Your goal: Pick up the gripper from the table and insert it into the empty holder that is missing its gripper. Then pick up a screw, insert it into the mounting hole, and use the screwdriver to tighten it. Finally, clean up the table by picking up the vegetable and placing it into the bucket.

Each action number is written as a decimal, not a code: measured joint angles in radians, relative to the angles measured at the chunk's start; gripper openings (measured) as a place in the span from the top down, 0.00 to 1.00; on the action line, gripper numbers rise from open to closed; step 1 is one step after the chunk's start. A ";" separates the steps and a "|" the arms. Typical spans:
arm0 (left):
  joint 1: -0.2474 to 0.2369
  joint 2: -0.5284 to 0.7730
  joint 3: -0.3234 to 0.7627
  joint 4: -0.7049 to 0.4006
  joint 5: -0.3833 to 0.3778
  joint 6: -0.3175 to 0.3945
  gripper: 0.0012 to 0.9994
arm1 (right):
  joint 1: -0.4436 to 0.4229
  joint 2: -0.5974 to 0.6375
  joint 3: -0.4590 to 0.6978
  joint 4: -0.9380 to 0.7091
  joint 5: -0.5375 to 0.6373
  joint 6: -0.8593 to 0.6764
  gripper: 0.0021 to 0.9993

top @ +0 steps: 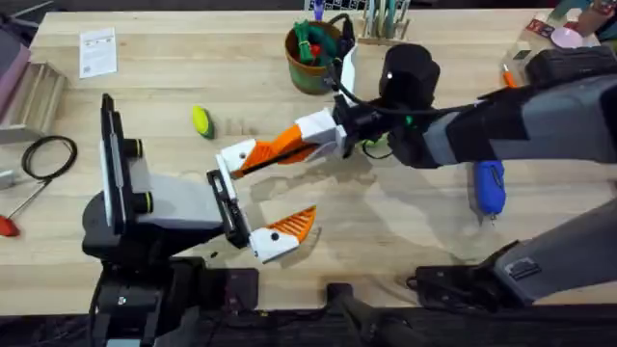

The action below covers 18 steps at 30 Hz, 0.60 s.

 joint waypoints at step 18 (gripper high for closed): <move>0.000 0.000 0.000 0.002 -0.015 -0.003 0.01 | 0.016 0.014 0.021 -0.001 0.016 0.000 0.99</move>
